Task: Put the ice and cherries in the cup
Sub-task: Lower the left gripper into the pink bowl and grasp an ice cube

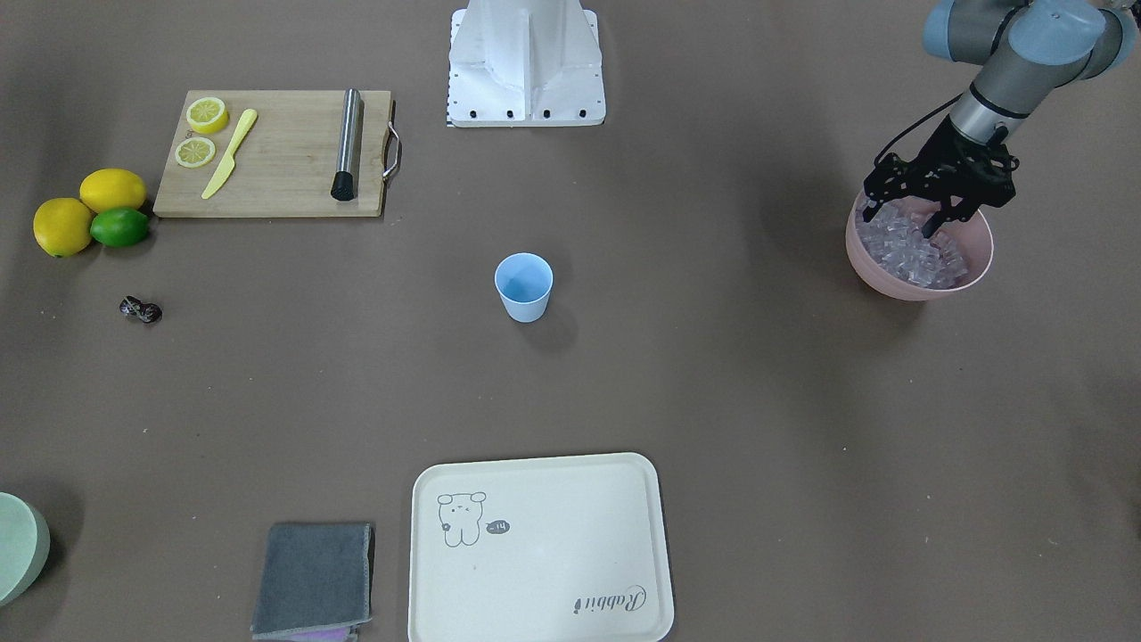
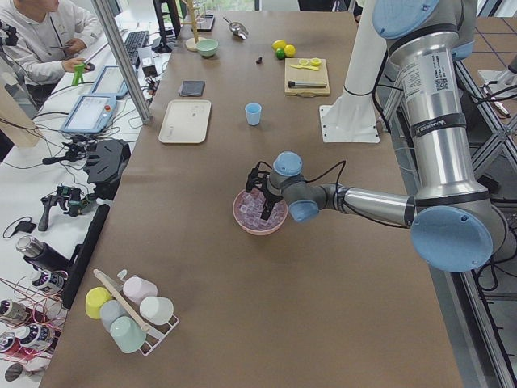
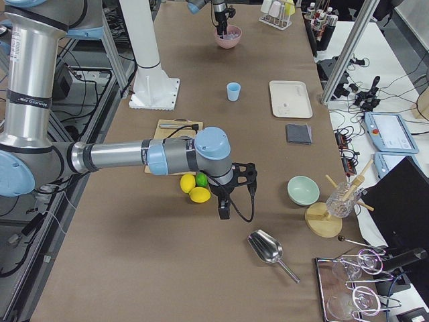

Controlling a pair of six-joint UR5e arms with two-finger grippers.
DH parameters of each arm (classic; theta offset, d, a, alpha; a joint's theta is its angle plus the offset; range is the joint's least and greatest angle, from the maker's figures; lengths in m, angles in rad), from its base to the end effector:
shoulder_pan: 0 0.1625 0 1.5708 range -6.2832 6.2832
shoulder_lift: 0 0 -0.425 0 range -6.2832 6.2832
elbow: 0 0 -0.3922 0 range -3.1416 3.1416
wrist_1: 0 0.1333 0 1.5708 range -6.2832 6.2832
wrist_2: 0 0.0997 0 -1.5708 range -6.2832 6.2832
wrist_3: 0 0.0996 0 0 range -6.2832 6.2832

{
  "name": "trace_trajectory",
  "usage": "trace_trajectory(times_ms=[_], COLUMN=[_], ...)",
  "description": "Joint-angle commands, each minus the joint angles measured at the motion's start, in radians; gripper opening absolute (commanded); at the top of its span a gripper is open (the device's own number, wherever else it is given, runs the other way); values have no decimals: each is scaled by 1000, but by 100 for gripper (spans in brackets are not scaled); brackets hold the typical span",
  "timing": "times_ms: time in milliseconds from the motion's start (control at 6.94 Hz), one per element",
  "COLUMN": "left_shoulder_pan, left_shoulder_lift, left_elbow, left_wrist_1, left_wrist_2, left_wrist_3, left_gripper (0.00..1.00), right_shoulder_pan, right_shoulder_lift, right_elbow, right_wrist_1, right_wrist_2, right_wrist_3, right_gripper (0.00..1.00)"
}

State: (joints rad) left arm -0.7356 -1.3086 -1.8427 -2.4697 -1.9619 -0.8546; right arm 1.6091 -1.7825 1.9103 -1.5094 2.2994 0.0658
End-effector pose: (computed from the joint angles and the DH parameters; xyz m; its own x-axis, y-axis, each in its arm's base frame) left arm 0.2444 -0.3498 0.5472 0.6048 0.2712 -0.7488 0.0005 0.9401 0.3410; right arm 0.0827 -0.4087 0.5823 0.7463 -0.0318 0.6649 -0.0869 0.9857 0.1447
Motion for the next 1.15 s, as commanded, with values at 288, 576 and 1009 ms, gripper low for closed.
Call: trace_trajectory(times_ms=[288, 576, 1009], left_shoulder_pan=[21, 19, 12], left_shoulder_lift=[2, 3, 5], left_elbow=[0, -1, -6], left_wrist_1=[0, -2, -17], left_wrist_2=[-3, -11, -15], left_wrist_3=[2, 2, 2], left_gripper=[57, 25, 0], right_shoulder_pan=[0, 0, 0], right_shoulder_lift=[0, 0, 0], right_elbow=[1, 1, 1], right_wrist_1=[0, 0, 0], right_wrist_2=[0, 0, 0], right_wrist_3=[0, 0, 0], right_gripper=[100, 100, 100])
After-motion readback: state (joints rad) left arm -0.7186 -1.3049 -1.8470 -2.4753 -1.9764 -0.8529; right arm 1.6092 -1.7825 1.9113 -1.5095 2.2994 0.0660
